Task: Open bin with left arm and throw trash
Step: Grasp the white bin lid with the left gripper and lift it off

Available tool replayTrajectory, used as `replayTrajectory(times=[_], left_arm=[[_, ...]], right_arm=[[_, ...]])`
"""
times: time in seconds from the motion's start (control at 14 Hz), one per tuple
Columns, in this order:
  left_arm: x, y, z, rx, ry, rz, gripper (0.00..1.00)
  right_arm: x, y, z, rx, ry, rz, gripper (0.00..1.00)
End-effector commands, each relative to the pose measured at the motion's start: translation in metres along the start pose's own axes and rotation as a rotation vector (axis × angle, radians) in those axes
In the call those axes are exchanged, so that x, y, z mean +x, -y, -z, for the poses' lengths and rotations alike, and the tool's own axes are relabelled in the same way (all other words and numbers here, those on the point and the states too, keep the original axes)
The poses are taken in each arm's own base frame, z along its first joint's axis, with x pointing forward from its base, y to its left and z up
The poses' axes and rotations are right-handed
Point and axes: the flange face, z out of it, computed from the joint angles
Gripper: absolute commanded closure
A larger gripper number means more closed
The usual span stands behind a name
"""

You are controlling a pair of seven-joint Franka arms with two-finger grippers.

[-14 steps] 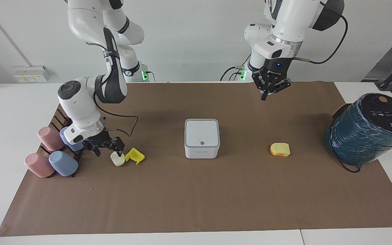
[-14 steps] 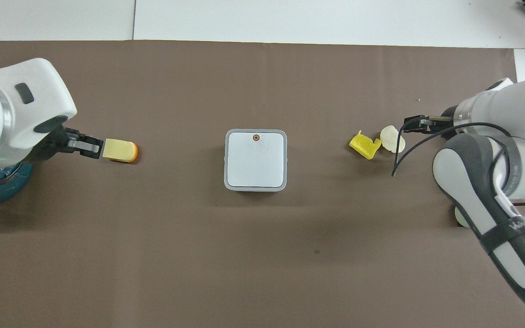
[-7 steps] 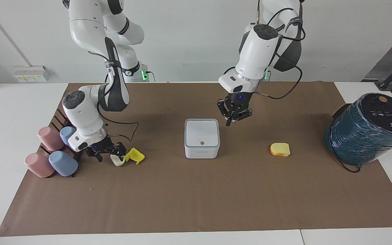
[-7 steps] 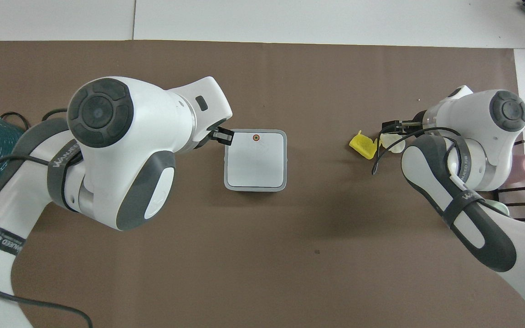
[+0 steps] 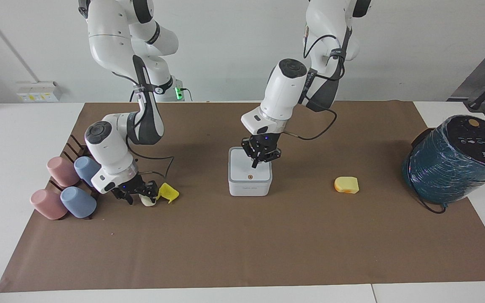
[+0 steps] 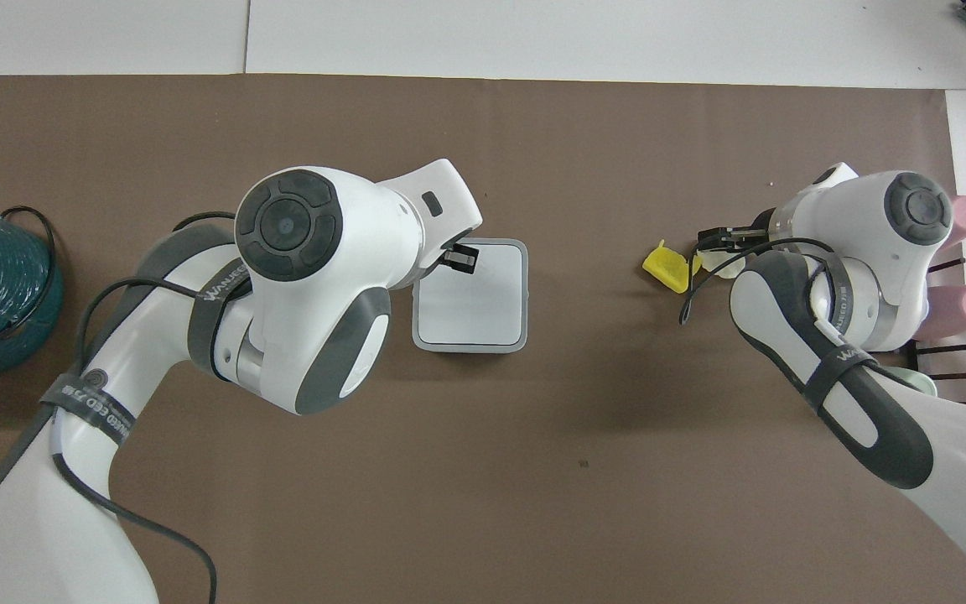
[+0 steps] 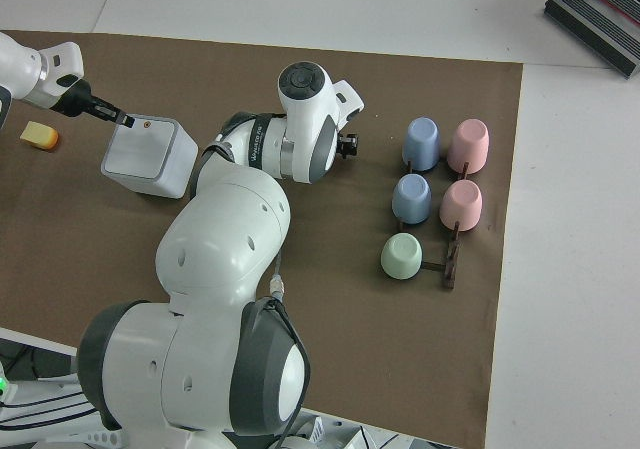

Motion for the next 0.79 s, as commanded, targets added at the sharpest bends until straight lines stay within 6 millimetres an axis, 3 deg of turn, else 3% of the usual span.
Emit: replayTrajectory(times=[0.0, 0.14, 0.36, 0.5, 0.71], left_arm=[[0.003, 0.002, -0.029, -0.008, -0.017, 0.034, 1.0], [0.0, 0.001, -0.052, -0.01, -0.031, 0.032, 1.0], [-0.001, 0.002, -0.053, -0.006, -0.014, 0.033, 1.0], [0.001, 0.0, -0.033, -0.001, 0.021, 0.032, 1.0], [-0.004, 0.006, 0.02, 0.01, 0.069, 0.037, 1.0]], right_arm=[[-0.003, 0.002, -0.003, 0.011, -0.005, 0.01, 1.0], [0.0, 0.0, 0.002, 0.012, -0.008, 0.002, 1.0], [0.01, 0.002, 0.02, 0.017, -0.008, -0.031, 1.0], [0.021, 0.005, 0.048, 0.023, -0.009, -0.073, 1.0], [0.029, 0.006, 0.102, 0.03, -0.05, -0.144, 1.0]])
